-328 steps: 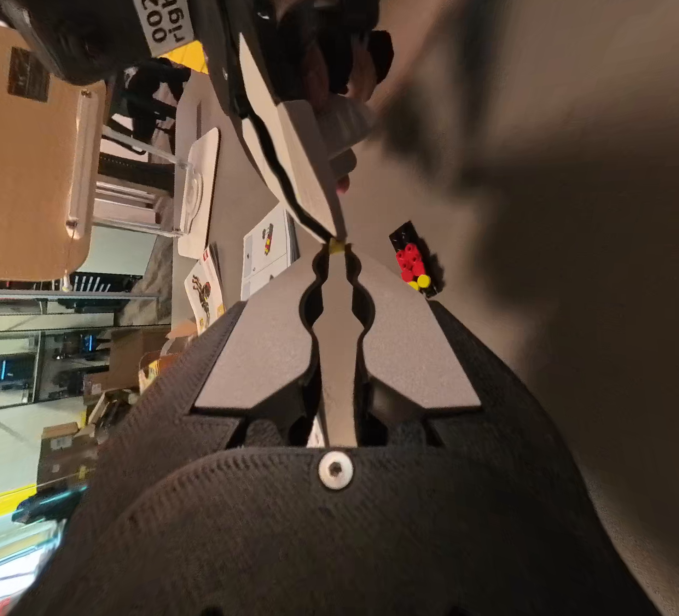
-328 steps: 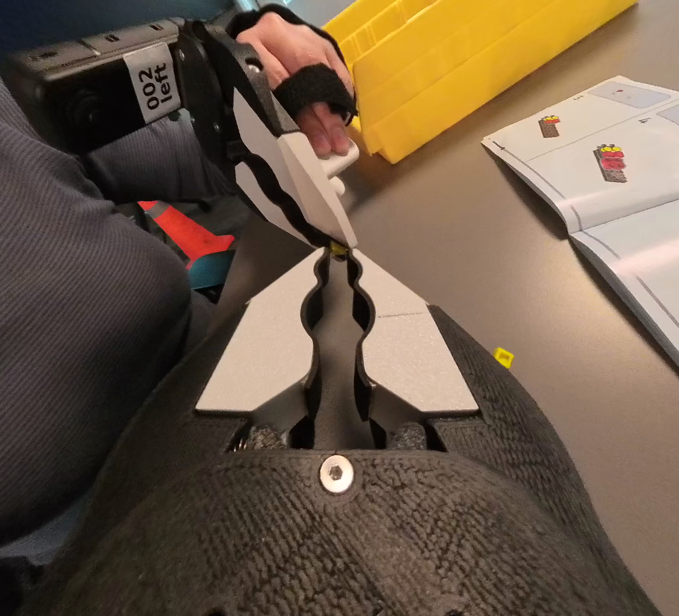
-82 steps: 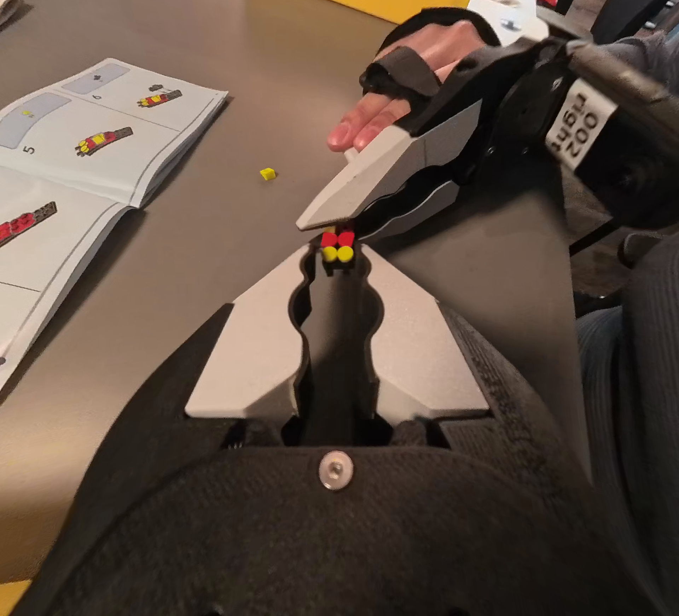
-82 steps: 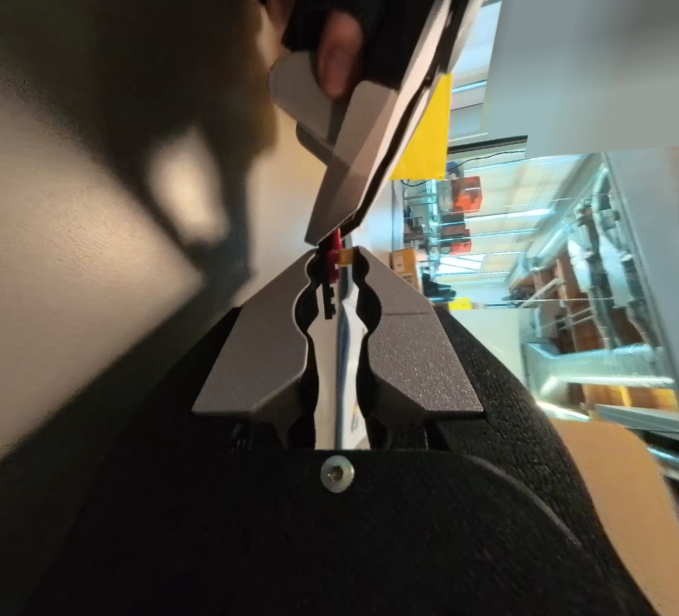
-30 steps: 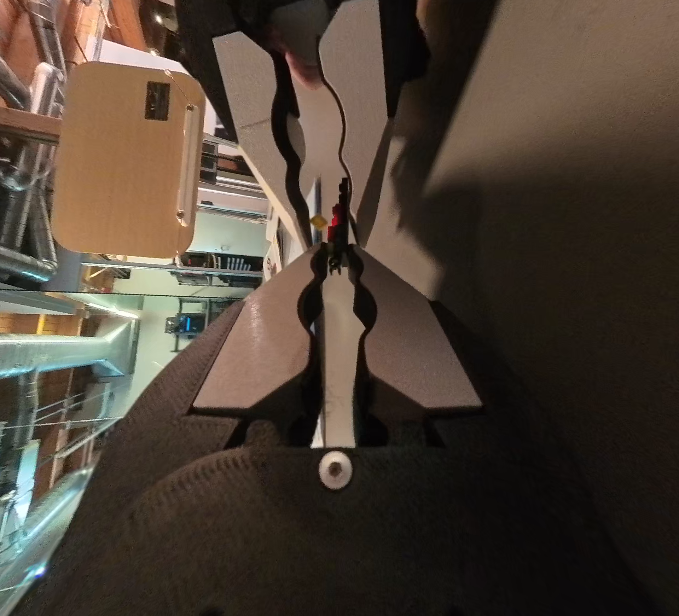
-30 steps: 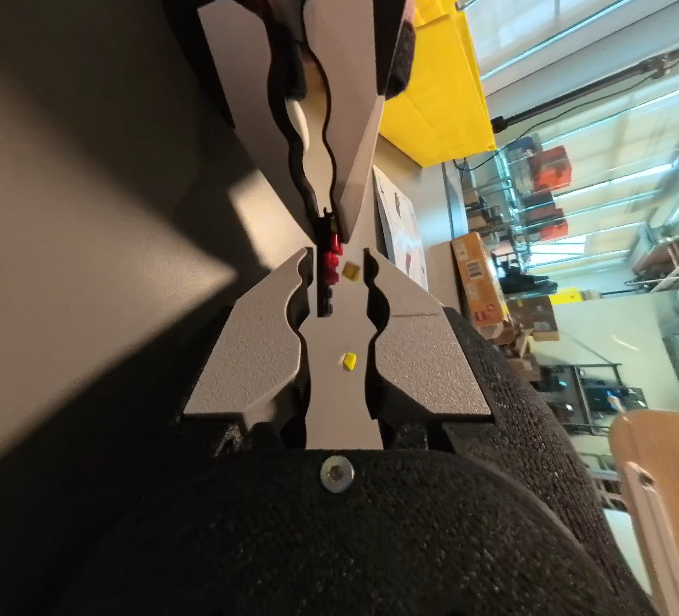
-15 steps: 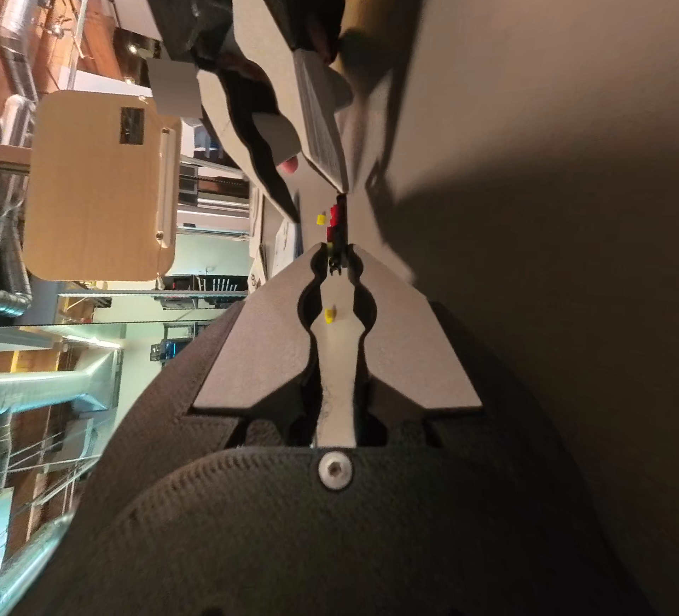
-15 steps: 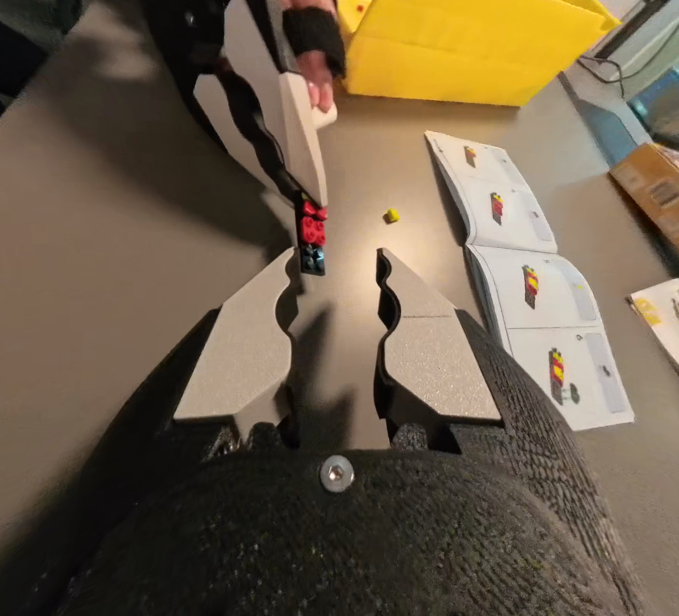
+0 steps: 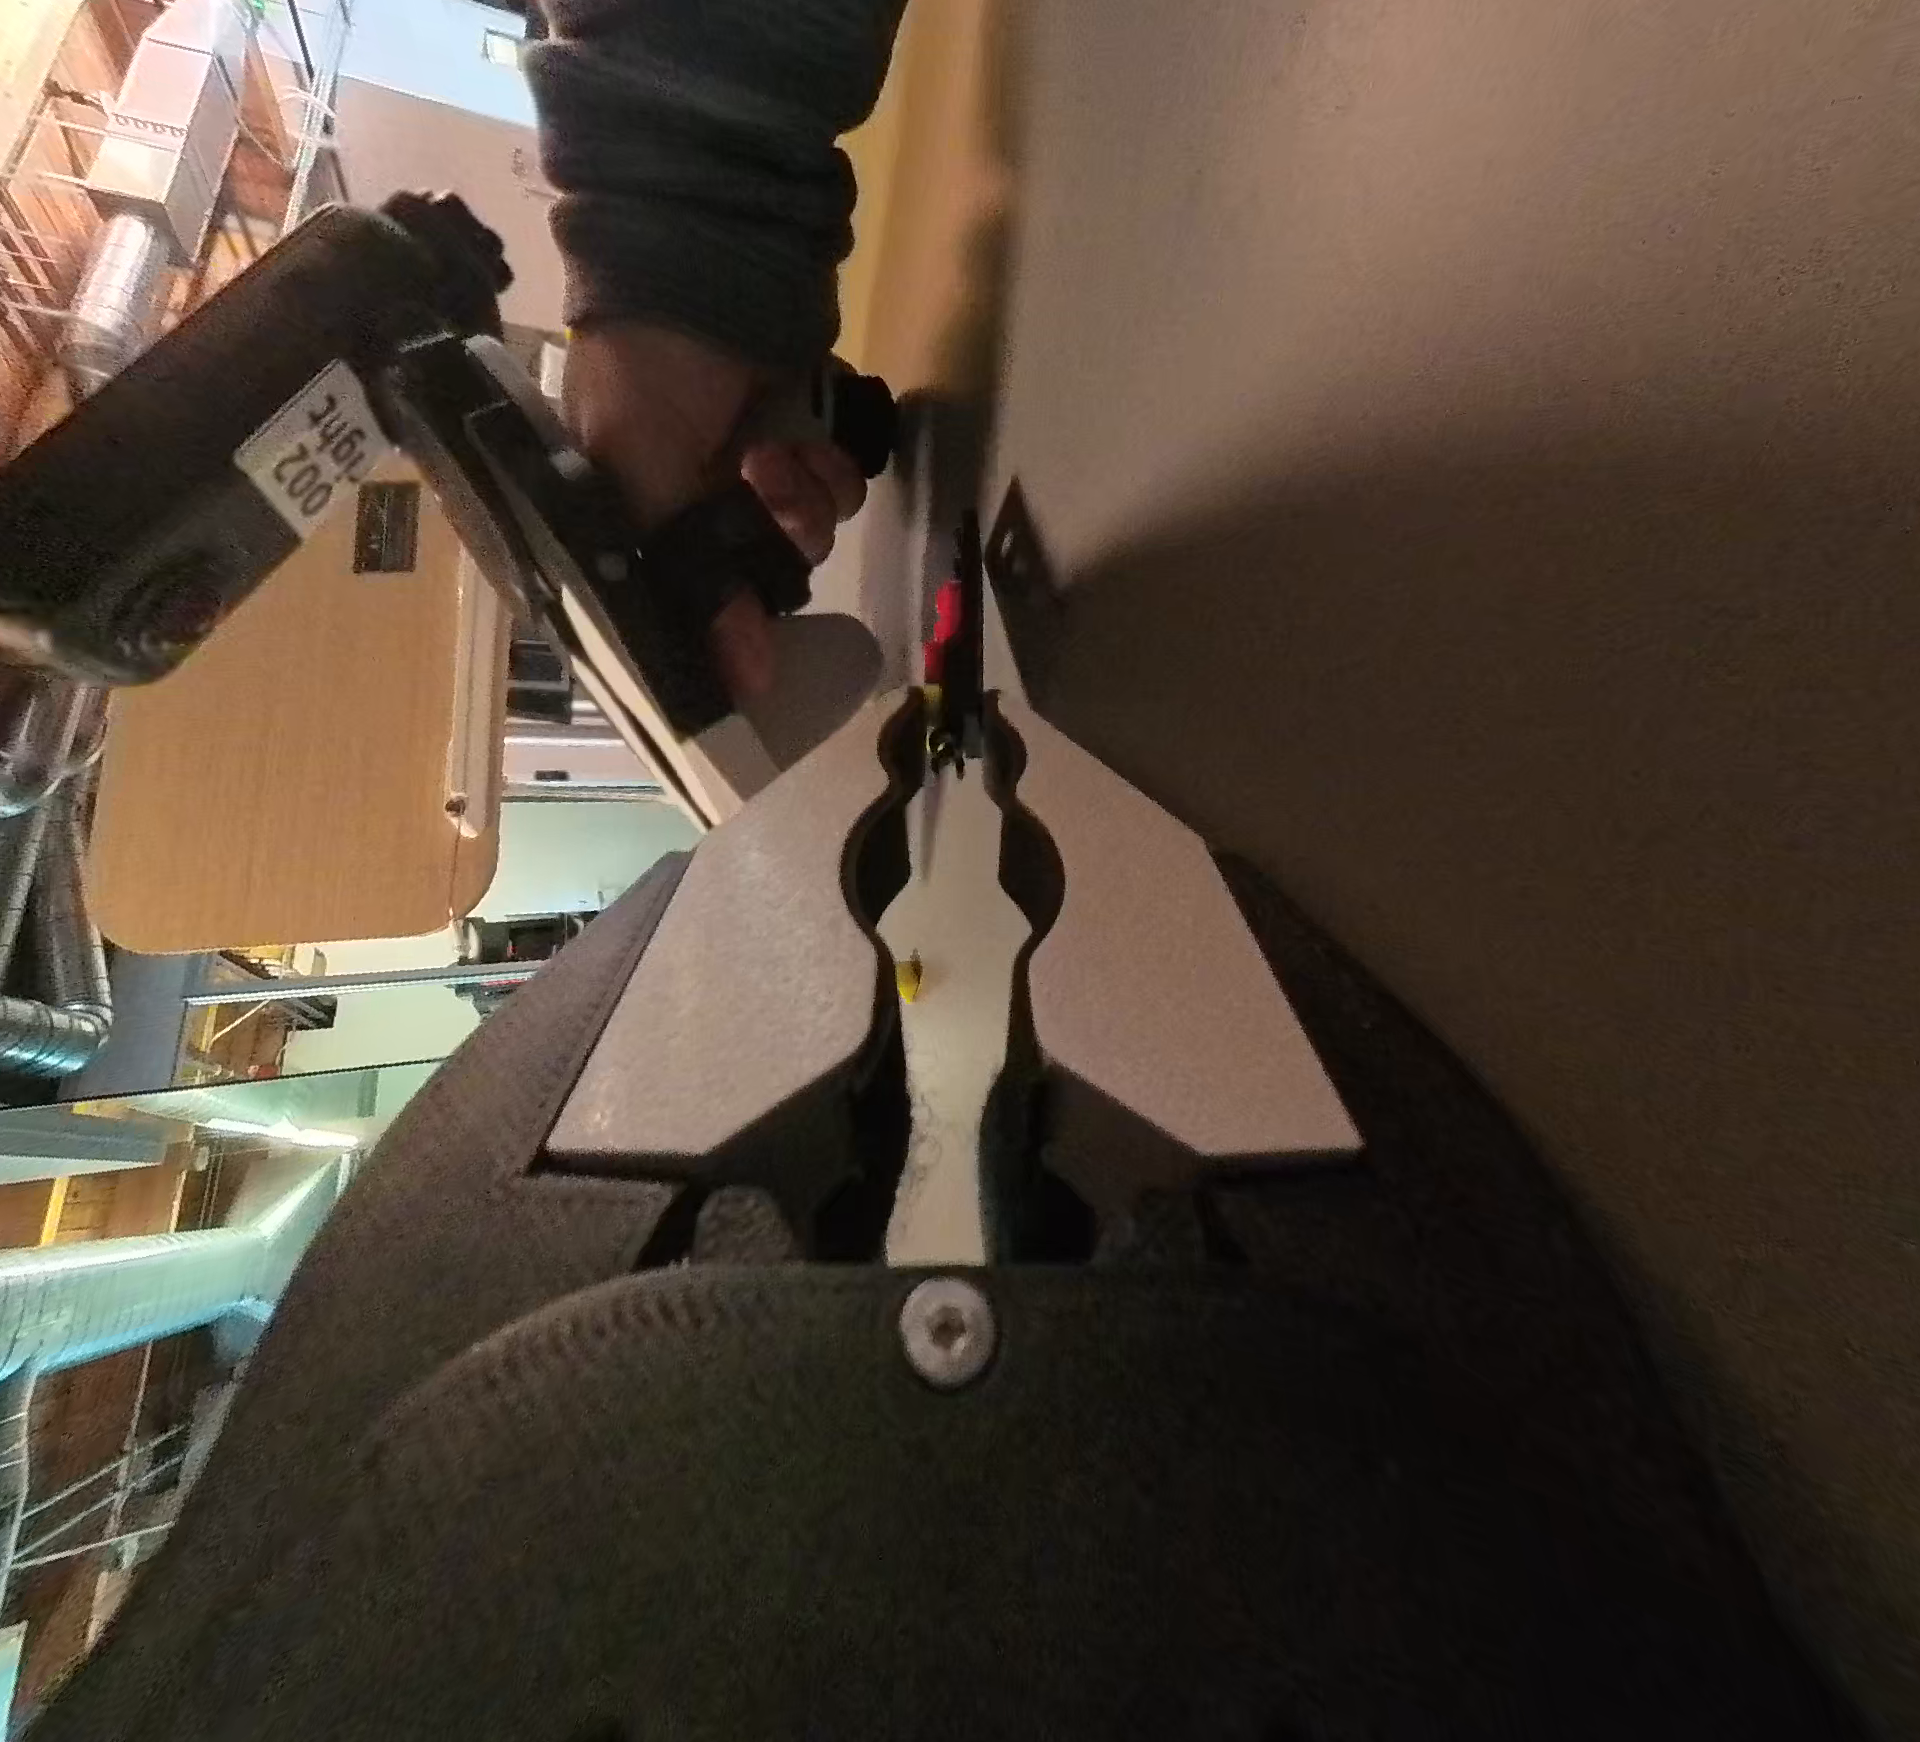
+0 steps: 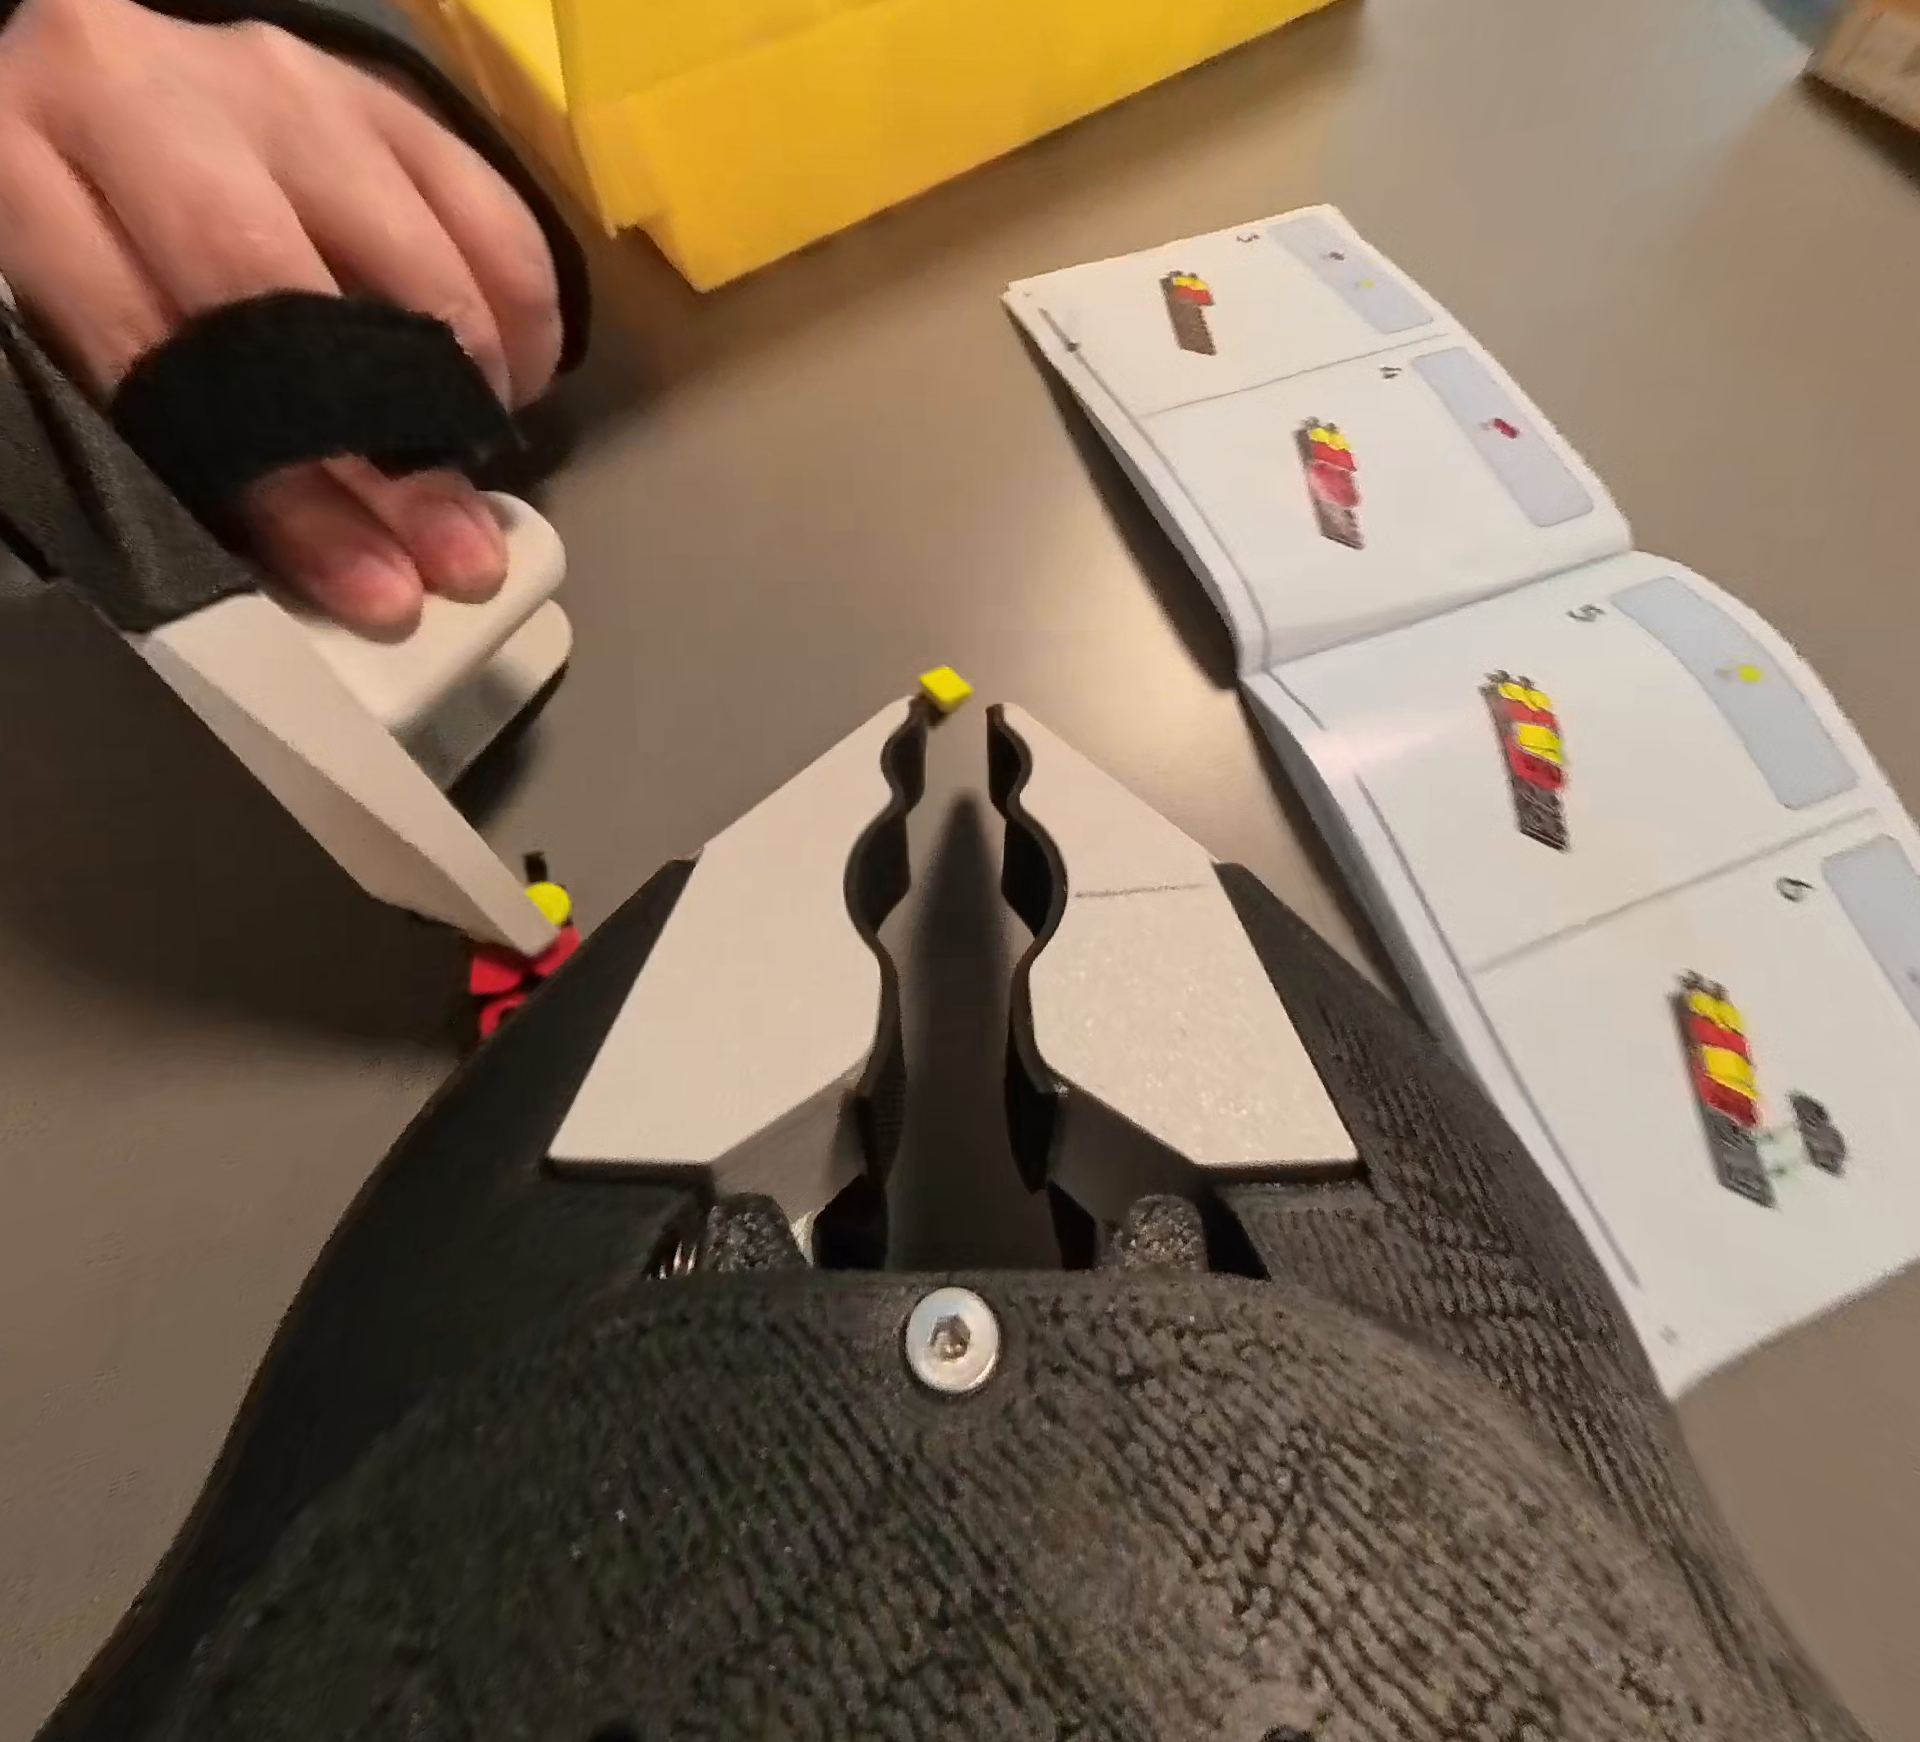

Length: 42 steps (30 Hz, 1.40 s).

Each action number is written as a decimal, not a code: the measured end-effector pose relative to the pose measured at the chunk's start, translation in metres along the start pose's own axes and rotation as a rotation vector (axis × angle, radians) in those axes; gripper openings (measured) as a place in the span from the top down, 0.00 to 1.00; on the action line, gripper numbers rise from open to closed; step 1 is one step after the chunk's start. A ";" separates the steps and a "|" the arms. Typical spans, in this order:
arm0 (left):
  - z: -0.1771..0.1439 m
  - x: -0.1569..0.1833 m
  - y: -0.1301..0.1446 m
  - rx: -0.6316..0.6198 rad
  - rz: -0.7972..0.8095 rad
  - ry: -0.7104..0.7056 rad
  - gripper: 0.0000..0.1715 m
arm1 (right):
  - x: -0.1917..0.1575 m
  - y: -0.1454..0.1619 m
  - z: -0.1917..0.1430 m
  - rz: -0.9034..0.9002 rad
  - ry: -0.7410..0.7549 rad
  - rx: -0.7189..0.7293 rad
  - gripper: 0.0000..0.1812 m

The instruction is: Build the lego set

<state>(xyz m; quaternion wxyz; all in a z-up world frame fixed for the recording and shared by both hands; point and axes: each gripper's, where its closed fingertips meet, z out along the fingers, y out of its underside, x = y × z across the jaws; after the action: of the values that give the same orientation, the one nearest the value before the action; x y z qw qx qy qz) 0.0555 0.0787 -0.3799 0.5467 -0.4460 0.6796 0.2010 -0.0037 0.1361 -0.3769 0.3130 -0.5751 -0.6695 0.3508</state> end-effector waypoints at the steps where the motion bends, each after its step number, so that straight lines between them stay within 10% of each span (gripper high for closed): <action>1: -0.001 0.001 0.001 -0.001 0.001 0.003 0.94 | -0.004 0.001 0.004 -0.011 0.004 -0.022 0.95; 9: -0.003 0.003 0.002 -0.002 0.015 0.009 0.94 | -0.014 0.000 0.011 -0.114 0.009 -0.044 0.92; 17: -0.006 0.004 0.001 0.010 0.041 0.013 0.94 | -0.018 -0.004 0.007 -0.598 0.017 0.072 0.94; 42: -0.008 0.004 0.002 0.022 0.030 0.021 0.94 | 0.001 -0.002 0.023 -0.468 -0.206 -0.043 0.98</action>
<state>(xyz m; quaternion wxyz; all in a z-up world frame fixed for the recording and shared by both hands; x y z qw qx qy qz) 0.0497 0.0721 -0.3818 0.5413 -0.4316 0.6942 0.1969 -0.0236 0.1348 -0.3877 0.3034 -0.3723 -0.8200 0.3115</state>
